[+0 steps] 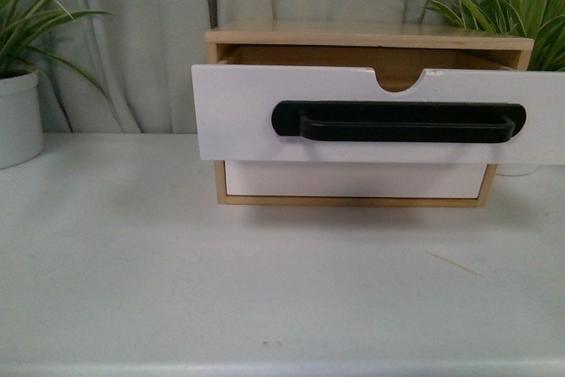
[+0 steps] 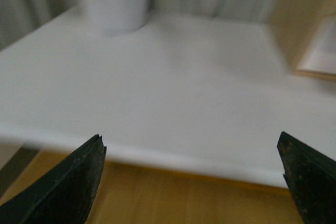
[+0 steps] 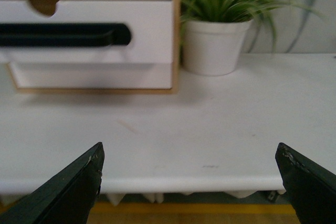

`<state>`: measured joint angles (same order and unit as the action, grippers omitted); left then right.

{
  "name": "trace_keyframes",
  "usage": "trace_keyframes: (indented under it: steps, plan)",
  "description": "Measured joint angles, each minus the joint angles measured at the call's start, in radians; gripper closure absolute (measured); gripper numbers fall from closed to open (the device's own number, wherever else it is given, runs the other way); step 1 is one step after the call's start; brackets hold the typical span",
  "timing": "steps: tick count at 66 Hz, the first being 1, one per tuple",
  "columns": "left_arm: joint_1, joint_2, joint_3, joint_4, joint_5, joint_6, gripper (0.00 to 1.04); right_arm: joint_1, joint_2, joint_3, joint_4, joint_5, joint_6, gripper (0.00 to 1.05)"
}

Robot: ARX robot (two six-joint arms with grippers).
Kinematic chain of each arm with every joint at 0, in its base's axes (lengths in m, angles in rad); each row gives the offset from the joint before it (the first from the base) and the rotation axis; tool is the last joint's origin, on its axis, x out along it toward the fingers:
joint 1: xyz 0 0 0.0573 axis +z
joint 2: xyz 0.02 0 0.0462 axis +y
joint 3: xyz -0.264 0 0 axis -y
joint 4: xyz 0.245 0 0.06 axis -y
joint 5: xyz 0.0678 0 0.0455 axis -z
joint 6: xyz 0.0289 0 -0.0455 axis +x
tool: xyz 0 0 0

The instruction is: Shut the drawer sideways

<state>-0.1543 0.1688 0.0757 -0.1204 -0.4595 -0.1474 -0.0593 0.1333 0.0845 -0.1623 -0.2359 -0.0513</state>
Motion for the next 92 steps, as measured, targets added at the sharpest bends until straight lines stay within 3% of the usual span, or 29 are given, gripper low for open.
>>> trace_keyframes:
  steps: [5,9,11,22,41,63,92]
  plan:
    - [-0.116,0.162,0.036,0.011,-0.272,-0.114,0.06,-0.010,0.167,0.059,0.010,-0.118,-0.018,0.09]
    - [-0.175,0.272,0.074,0.040,-0.384,-0.208,0.06,-0.003,0.280,0.096,0.062,-0.134,-0.050,0.09]
    - [-0.191,0.320,0.096,0.064,-0.389,-0.249,0.06,0.002,0.334,0.113,0.091,-0.132,-0.073,0.09]
    - [-0.231,0.587,0.251,0.177,-0.277,-0.451,0.06,0.049,0.581,0.168,0.273,-0.074,-0.265,0.09]
    - [-0.322,1.012,0.493,0.375,-0.154,-0.566,0.06,0.097,0.834,0.249,0.521,-0.028,-0.523,0.09]
    - [-0.370,1.247,0.685,0.417,-0.086,-0.607,0.06,0.114,0.978,0.345,0.595,-0.023,-0.570,0.09]
    - [-0.359,1.366,0.804,0.434,0.002,-0.586,0.06,0.135,1.143,0.465,0.657,-0.013,-0.573,0.09]
